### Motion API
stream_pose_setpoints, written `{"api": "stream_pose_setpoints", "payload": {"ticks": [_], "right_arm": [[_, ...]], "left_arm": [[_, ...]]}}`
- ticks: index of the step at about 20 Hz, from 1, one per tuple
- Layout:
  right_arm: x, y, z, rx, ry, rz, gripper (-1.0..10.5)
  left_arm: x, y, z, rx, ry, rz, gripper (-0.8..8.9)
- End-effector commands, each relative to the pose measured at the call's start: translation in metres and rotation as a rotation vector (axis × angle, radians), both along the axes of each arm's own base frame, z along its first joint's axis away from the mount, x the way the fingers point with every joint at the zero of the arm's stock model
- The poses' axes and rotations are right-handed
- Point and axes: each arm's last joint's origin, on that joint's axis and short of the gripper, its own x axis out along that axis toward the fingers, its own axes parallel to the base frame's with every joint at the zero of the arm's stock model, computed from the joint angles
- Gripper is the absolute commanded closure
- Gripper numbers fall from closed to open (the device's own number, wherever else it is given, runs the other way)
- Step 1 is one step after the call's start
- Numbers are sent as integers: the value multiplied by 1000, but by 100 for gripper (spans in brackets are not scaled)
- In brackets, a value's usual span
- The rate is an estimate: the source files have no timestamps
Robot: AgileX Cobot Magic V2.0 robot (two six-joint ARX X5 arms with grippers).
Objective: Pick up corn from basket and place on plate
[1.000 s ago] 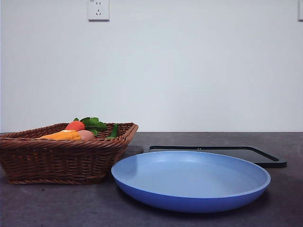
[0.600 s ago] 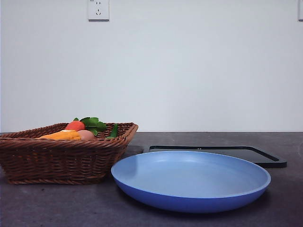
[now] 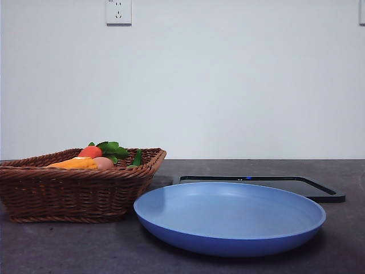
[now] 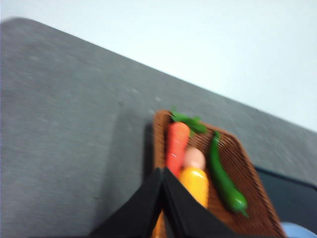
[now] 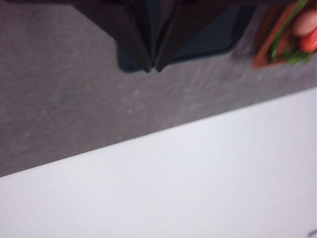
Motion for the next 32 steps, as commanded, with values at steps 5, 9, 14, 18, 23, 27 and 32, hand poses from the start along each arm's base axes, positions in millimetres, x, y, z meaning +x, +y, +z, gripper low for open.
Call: {"api": "stream_pose_setpoints", "payload": {"ticks": [5,9,14,18,23,27,32], "right_arm": [[2,5,29,-152,113,200,945],[7,7,41,-203,186,330,945],[11,12,53,-231,246,447,945],[10,16,59,-264,296,515,945],[11,21,58,-274,335,565,945],[11,21,59,-273,324,564,837],[15,19,58,-237,374,474,612]], "left_arm": [[1,-5,35,119,56,-232,810],[2,-8,49,160,100,-358,810],[3,-11,57,165,144,-467,810],[1,-12,57,171,176,-516,810],[0,-13,56,176,187,-537,810],[1,-13,57,171,179,-532,594],[3,-13,58,131,197,-515,396]]}}
